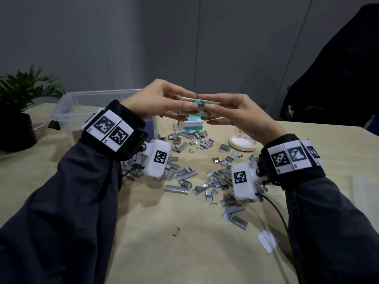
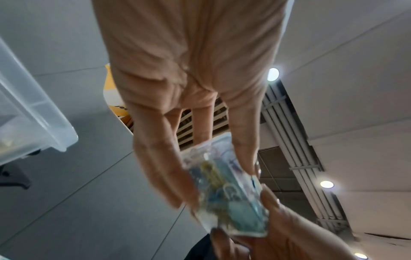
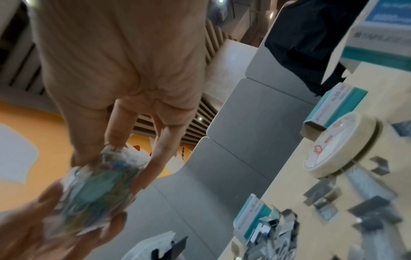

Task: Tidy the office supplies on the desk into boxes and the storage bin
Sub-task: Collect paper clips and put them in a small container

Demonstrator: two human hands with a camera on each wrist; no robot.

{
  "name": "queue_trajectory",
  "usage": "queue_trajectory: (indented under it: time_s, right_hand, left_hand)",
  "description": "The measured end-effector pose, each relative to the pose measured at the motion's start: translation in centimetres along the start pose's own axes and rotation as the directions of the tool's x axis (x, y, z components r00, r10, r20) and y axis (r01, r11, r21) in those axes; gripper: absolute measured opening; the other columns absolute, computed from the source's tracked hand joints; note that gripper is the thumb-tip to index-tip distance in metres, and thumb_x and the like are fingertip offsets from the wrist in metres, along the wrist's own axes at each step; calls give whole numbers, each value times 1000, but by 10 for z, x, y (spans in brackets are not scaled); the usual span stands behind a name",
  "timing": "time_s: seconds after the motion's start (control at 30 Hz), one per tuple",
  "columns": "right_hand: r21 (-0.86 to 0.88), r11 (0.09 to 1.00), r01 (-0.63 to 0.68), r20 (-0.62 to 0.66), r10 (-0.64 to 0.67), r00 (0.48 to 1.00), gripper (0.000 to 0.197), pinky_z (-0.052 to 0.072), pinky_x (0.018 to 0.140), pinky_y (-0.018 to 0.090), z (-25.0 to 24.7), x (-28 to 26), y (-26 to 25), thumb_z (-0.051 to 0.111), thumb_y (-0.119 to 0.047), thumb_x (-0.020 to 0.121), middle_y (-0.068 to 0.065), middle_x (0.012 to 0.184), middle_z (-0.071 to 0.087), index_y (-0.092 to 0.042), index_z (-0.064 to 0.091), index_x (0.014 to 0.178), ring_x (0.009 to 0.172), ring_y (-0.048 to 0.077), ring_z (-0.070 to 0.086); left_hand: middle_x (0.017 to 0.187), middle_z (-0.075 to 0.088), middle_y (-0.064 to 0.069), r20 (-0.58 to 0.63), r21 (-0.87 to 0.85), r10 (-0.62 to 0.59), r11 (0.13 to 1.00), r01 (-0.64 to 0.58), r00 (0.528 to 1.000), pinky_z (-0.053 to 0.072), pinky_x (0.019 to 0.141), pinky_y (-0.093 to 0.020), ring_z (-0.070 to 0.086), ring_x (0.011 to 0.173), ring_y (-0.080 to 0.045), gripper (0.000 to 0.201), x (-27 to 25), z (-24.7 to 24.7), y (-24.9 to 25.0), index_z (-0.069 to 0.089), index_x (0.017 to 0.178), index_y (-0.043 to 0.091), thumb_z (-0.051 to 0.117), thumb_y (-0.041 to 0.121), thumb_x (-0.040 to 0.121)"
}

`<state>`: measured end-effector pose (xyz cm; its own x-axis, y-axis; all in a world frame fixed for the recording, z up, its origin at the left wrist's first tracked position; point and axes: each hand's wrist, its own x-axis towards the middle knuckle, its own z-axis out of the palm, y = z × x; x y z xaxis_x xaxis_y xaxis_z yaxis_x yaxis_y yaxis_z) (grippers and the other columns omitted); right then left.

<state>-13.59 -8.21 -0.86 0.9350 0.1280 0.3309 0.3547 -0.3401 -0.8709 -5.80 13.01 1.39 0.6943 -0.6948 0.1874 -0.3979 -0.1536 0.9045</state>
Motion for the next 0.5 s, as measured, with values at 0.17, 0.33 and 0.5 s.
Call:
queue_trajectory:
  time_s: [0.17,0.33,0.5]
  right_hand:
    - [122,992,31,-68,-23,997,31,55,95,39,6,1,-3,62,-14,93,13,112,72,-15,66,124,107,25,68]
    - [165,986,2,-59,8,998,32,57,90,34,4,2,-4,64,-21,90,12,110,73,-20,66,123,104,24,70]
    - [209,938,-275,-148,309,940,41,60,71,25,-18,16,12,52,-41,98,12,98,72,-5,67,110,82,16,72]
  left_hand:
    - [105,73,-10,-70,-123,63,990,-71,996,58,78,-27,71,99,-23,33,-2,3,0,67,117,9,68,13,84]
    - [104,73,-14,-120,-203,54,976,-78,991,58,78,-26,71,98,-24,32,-2,3,-1,66,116,2,68,6,84]
    - [104,73,-16,-206,-282,18,956,-77,978,59,78,-29,71,97,-24,28,1,-3,-7,68,108,4,68,9,81]
